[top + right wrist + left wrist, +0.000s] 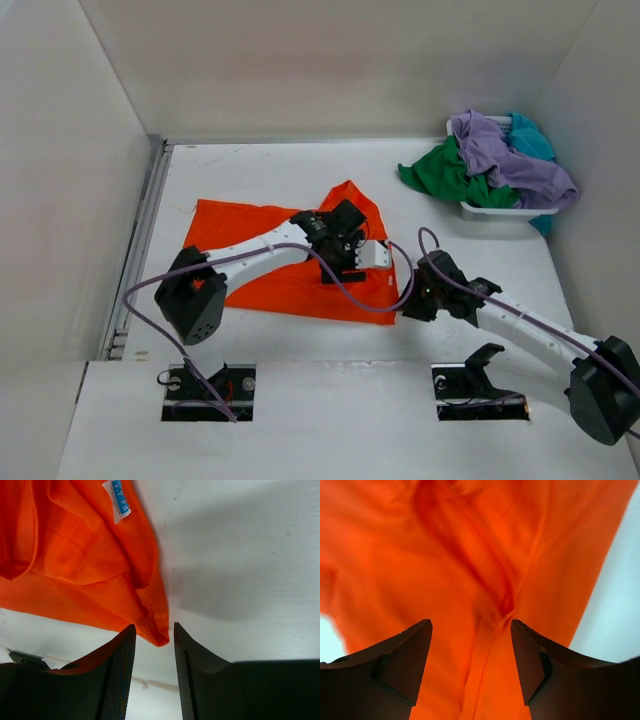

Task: Fold and stack the t-shirts
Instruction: Flatten out the tshirt

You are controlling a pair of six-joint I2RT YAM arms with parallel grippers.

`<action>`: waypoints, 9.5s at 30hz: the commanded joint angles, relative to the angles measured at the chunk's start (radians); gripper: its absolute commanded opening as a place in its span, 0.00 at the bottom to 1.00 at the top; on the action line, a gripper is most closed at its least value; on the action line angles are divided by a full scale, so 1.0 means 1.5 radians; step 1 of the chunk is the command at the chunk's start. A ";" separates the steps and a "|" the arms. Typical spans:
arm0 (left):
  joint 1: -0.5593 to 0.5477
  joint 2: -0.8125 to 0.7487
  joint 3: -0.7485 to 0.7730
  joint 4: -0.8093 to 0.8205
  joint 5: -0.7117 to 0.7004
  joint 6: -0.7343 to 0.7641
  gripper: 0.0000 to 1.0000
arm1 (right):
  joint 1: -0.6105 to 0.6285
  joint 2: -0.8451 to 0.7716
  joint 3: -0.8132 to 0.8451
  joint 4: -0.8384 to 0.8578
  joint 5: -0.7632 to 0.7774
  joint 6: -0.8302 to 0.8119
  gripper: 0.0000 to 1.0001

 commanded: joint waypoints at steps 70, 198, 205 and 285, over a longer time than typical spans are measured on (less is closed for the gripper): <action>0.555 -0.117 -0.020 0.047 0.050 -0.178 0.69 | -0.051 0.502 0.684 -0.056 0.000 -0.340 0.58; 0.722 0.043 -0.030 -0.061 0.107 -0.130 0.50 | 0.078 0.393 0.367 0.052 -0.053 -0.235 0.16; 0.665 0.060 -0.037 -0.074 0.102 -0.121 0.52 | 0.070 0.385 0.326 0.062 -0.059 -0.236 0.22; 0.685 -0.209 0.042 0.207 0.007 -0.173 0.01 | -0.265 0.191 0.562 -0.016 -0.070 -0.295 0.00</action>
